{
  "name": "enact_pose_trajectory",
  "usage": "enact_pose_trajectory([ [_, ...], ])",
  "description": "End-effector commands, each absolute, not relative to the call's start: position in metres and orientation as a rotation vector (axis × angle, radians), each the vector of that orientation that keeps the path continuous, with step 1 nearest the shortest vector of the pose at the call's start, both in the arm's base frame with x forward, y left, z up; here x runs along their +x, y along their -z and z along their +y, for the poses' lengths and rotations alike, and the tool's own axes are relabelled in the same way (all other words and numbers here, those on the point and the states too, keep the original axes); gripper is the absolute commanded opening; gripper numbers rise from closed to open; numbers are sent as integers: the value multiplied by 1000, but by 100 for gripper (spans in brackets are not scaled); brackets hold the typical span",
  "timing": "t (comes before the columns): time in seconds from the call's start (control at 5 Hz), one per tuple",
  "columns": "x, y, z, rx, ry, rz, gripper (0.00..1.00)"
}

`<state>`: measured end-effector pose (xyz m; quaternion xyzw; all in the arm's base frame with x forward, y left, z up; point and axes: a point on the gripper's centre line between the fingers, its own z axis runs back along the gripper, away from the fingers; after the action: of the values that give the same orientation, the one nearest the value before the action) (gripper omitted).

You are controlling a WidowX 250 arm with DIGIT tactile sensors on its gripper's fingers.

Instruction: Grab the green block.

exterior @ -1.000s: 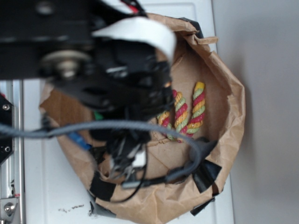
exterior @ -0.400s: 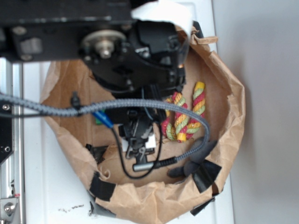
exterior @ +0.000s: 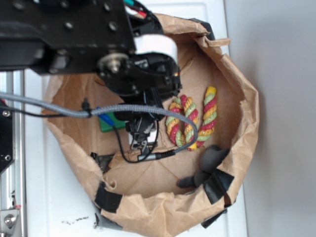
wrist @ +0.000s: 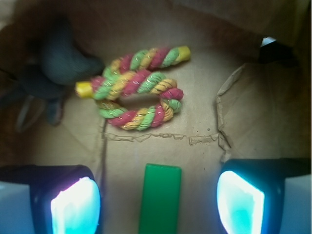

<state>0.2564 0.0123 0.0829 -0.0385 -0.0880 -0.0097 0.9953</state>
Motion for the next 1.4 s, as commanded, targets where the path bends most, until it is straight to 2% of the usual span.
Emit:
enact_pose_trajectory([
  [0.0, 261, -41, 21, -62, 44, -150, 100],
  [0.2, 256, -14, 19, -29, 57, -143, 100],
  [0.4, 246, -2, 23, -13, 59, -152, 0],
  [1.0, 249, -39, 21, -78, 9, -157, 0],
  [1.2, 249, -65, 21, -117, -9, -147, 0],
])
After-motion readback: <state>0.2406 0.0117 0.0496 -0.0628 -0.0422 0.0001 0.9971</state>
